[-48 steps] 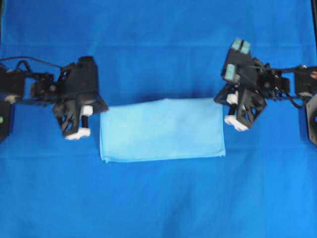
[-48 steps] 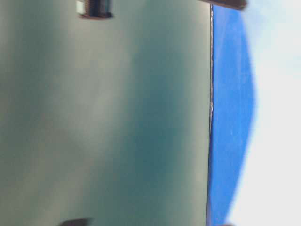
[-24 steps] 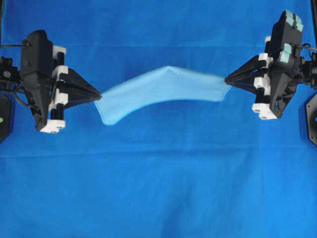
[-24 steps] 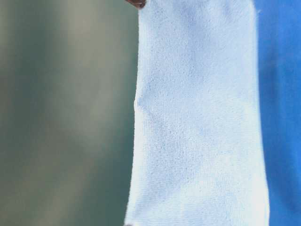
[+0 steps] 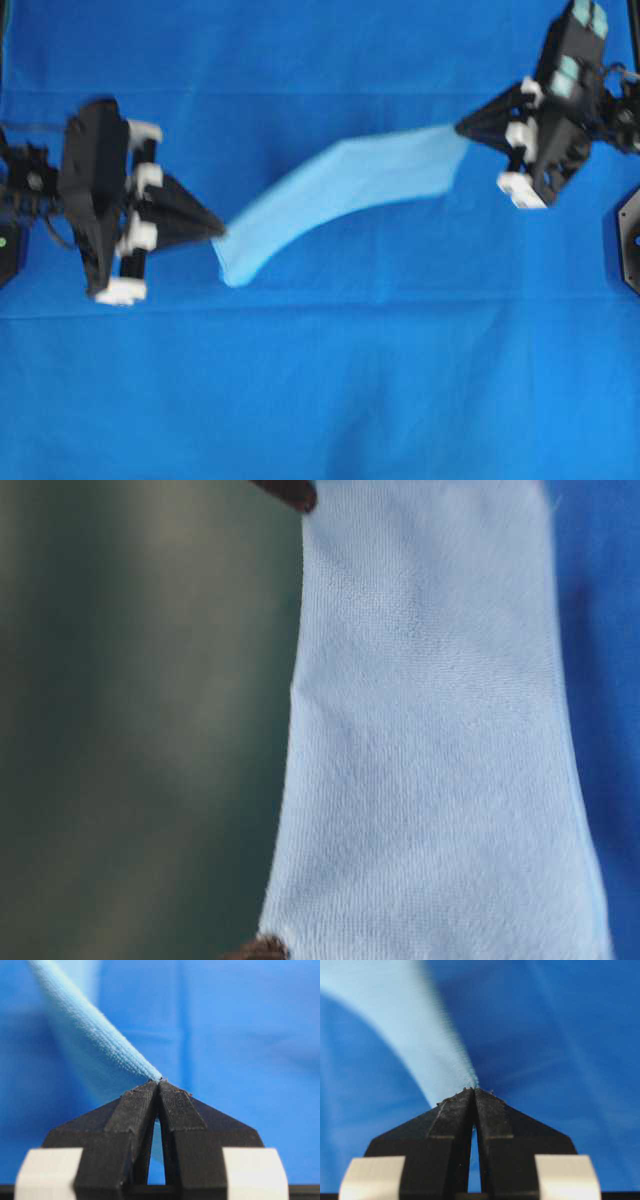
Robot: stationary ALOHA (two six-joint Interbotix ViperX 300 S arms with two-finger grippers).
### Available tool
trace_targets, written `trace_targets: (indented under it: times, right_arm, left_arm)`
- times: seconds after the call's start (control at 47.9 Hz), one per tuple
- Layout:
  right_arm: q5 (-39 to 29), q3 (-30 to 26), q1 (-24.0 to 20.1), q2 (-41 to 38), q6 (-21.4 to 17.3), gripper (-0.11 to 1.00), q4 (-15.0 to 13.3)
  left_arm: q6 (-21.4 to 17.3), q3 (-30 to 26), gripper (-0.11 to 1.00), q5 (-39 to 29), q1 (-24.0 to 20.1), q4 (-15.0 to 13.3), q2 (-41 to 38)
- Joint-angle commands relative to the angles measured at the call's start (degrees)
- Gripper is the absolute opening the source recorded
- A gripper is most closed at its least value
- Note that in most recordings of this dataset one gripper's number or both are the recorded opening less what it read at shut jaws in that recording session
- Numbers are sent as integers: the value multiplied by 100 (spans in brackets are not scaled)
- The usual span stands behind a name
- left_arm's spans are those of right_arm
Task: Fold the light blue towel.
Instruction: 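Rotate the held towel a quarter turn, left gripper swinging down, right up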
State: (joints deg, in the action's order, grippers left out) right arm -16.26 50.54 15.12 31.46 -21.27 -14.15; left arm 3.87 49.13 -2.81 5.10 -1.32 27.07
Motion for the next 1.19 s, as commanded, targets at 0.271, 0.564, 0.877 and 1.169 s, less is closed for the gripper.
trace_targets:
  times: [0.271,0.564,0.877,1.169]
  right_arm:
    - [369,-984,1028,-1222,26,1,-589]
    - [457,-1986,1081,-2171,26,1,-1213]
    - [457,-2180,1081,-2347,26,1,-1336]
    - [448,-1459,1222,-1714,9,1,-1336]
  left_arm:
    - [-264,-1178,1,378,835,9,-1169]
    - [-1090,-2109,1,475,1028,9,-2065]
    - [-1160,-2320,1,545,1028,9,-2382]
    - [-1187,-2610,1,1230,888,9,-3050]
